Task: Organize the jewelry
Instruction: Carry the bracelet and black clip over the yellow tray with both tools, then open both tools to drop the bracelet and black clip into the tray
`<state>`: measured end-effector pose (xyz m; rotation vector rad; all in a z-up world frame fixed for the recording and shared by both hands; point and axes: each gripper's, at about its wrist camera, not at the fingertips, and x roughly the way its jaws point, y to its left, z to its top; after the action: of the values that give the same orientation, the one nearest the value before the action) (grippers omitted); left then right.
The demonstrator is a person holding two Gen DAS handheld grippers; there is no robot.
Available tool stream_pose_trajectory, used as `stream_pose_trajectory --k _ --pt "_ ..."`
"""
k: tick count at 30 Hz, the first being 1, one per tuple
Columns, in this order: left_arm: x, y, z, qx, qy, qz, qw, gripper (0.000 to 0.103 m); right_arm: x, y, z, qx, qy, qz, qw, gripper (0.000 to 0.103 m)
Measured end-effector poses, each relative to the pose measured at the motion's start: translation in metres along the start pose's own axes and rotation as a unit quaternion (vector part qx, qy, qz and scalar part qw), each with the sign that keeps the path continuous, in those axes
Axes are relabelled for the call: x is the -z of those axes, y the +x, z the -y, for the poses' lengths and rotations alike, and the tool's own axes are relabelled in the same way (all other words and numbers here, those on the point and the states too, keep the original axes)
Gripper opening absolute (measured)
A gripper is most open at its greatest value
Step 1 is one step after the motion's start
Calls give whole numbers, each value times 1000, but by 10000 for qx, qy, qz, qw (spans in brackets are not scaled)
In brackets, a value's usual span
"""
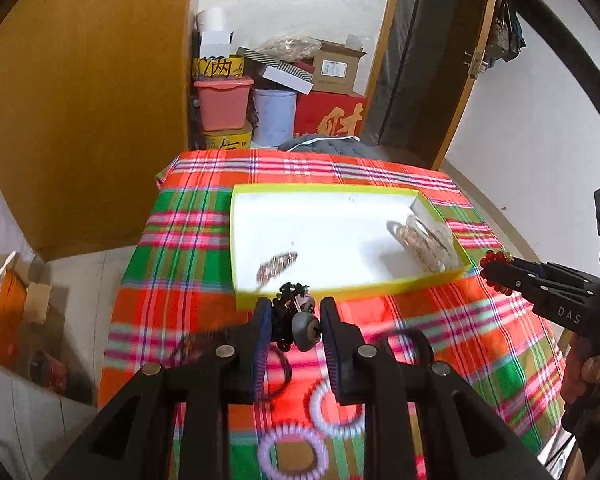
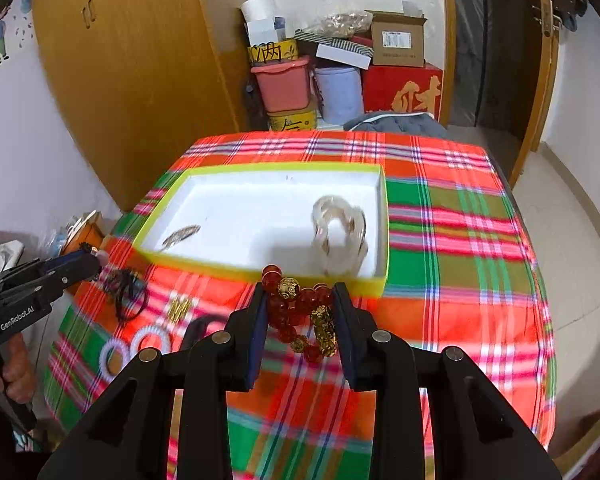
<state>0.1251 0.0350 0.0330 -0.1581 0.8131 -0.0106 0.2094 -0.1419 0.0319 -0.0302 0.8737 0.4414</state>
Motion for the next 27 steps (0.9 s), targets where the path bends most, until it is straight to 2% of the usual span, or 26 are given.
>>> stream_pose_trajectory --k 11,17,27 --pt "-47 58 -10 -94 103 -68 9999 25 -51 48 22 168 -56 11 9998 32" --pt "-63 90 -14 -124 161 -128 9997 25 -70 86 35 206 -72 -186 9996 32" --pt "-67 133 -28 -255 99 -382 9989 25 -81 127 45 194 -24 -457 9988 32"
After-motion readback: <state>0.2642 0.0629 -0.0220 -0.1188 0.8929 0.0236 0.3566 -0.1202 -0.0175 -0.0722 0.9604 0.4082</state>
